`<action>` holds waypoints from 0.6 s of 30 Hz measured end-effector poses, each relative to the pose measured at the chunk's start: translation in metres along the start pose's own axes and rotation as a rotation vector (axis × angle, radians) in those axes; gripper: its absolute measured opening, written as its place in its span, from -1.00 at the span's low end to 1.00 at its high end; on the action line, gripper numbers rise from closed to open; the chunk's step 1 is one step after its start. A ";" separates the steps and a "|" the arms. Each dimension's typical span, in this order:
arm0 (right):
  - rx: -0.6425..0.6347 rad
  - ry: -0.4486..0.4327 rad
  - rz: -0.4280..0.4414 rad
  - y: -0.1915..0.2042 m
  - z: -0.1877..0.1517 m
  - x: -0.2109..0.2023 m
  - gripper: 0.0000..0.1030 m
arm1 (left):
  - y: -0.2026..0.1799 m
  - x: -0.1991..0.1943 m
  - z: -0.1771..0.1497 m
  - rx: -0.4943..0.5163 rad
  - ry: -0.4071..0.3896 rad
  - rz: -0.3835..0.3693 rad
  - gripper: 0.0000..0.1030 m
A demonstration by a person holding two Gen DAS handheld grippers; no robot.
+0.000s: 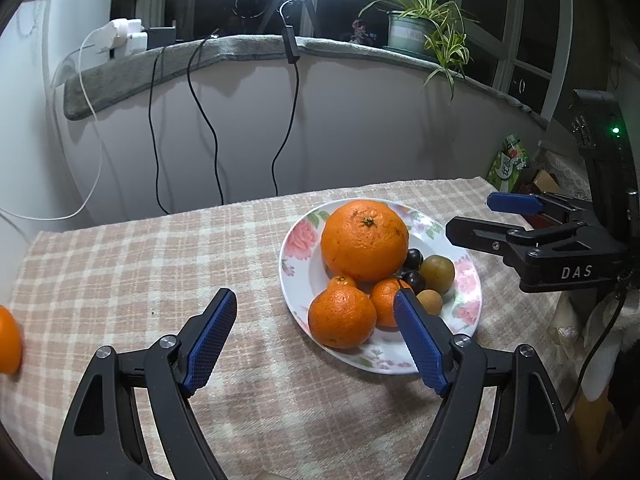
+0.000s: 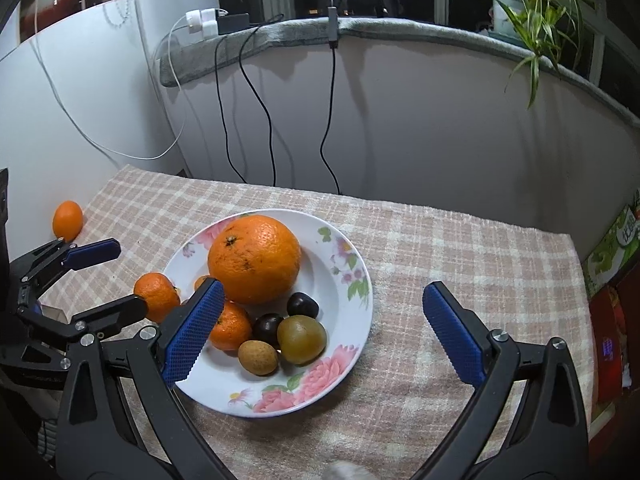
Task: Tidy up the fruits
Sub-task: 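Swing both tools away from the plate toward the large orange on the table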
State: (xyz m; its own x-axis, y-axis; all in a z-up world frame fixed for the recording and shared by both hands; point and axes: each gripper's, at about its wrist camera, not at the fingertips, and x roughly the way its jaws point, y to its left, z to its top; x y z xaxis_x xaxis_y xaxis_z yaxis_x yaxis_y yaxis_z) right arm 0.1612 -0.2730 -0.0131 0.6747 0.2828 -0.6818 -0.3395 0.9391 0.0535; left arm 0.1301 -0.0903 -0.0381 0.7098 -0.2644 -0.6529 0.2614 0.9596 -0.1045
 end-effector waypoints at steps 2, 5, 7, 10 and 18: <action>0.010 0.007 0.003 -0.001 -0.001 0.001 0.96 | 0.001 -0.001 0.000 -0.002 -0.003 0.003 0.57; 0.018 0.007 0.007 -0.002 -0.001 0.000 0.96 | 0.003 -0.004 -0.001 -0.007 -0.008 0.003 0.57; 0.016 -0.007 0.010 0.000 0.000 -0.003 0.96 | 0.004 -0.006 -0.001 -0.008 -0.013 0.007 0.57; 0.017 -0.018 0.021 0.003 0.003 -0.006 0.96 | 0.007 -0.012 -0.001 -0.011 -0.022 0.013 0.57; -0.032 -0.034 0.042 0.025 0.013 -0.009 0.96 | 0.018 -0.027 -0.004 -0.034 -0.047 0.029 0.57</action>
State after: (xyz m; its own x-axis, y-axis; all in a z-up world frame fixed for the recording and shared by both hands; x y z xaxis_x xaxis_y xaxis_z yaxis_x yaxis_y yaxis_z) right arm 0.1548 -0.2499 0.0040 0.6811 0.3288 -0.6542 -0.3882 0.9198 0.0582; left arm 0.1136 -0.0654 -0.0255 0.7468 -0.2399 -0.6202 0.2184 0.9694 -0.1120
